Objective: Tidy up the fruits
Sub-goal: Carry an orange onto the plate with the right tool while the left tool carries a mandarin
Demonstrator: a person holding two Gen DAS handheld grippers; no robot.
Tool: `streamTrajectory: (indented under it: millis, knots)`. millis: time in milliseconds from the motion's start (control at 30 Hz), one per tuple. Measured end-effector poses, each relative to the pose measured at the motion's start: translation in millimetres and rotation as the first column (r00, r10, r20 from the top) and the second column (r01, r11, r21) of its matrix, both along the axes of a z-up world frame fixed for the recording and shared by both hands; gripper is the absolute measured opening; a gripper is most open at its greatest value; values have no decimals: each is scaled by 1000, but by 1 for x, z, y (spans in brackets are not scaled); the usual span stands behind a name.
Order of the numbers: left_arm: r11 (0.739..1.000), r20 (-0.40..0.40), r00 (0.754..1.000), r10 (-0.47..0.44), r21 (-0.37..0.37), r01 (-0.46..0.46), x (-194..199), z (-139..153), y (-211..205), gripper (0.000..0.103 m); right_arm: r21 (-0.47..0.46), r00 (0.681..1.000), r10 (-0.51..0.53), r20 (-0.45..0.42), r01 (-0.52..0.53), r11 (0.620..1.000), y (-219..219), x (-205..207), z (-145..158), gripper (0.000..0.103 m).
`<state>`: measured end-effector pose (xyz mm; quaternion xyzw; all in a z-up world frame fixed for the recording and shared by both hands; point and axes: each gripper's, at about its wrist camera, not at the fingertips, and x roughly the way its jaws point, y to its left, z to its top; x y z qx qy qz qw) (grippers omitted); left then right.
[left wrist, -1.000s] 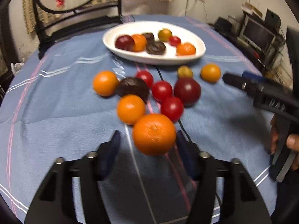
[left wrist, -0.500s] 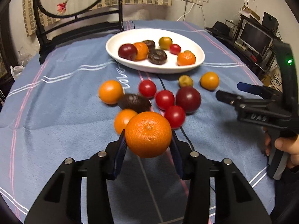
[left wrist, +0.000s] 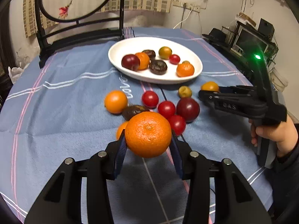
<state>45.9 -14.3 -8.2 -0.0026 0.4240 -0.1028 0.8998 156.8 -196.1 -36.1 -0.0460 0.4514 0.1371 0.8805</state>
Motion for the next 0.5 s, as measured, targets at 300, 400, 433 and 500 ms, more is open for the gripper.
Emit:
streamTrajectory:
  millis: [300, 400, 433, 500]
  knots:
    - [999, 76, 997, -13, 33, 10, 45, 38, -13, 43, 64, 989, 32, 143, -42, 997, 8, 2, 48, 40]
    - [1000, 95, 996, 6, 26, -8, 81, 45, -21, 43, 79, 987, 46, 155, -59, 995, 20, 21, 49, 40]
    - [1000, 92, 996, 17, 22, -19, 96, 46, -24, 43, 79, 987, 46, 157, -59, 995, 24, 26, 48, 40]
    - [999, 72, 997, 37, 10, -38, 120, 43, -27, 43, 82, 986, 53, 158, -66, 994, 33, 36, 43, 40]
